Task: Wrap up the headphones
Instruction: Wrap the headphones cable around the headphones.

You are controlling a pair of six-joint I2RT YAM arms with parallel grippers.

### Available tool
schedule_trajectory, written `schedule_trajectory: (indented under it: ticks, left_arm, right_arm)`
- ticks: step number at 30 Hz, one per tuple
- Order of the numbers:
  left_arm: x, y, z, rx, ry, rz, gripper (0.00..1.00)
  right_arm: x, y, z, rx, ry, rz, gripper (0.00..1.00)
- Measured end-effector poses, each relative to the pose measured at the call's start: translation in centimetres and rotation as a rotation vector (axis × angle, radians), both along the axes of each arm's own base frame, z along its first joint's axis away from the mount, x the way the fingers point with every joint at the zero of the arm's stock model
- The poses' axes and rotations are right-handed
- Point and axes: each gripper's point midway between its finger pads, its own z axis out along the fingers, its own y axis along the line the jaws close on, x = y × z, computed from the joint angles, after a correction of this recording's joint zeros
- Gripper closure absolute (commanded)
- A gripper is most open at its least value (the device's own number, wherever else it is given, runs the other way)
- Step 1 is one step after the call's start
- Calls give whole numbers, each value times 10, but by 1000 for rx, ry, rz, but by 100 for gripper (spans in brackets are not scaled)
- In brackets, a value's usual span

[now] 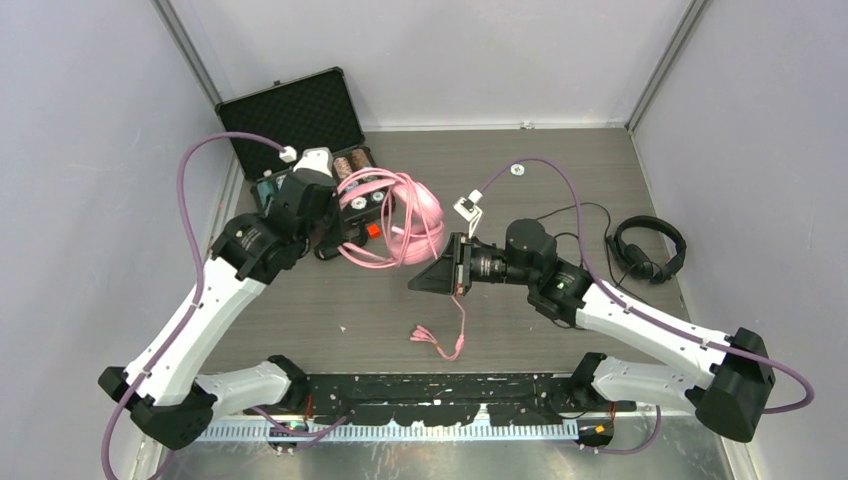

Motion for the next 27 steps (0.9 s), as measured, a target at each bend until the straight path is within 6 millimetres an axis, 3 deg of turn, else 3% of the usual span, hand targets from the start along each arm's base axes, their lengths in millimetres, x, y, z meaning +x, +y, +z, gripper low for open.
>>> schedule_trajectory:
  ticks: [8,12,20,27]
  left_arm:
    - [-1,-15,18,-235,-70,55,100]
    - [-1,-20,29,-322,-98,68,100]
    - [-5,-33,33,-444,-83,54,100]
    - [-7,-41,35,-548,-63,62,100]
  right_arm:
    - [-6,6,-19,-81,-123,-14,88]
    - [-6,9,-29,-124,-182,-23,99]
    - [-3,13,-35,-165,-307,-68,100]
    - [13,10,-46,-181,-404,-145,82]
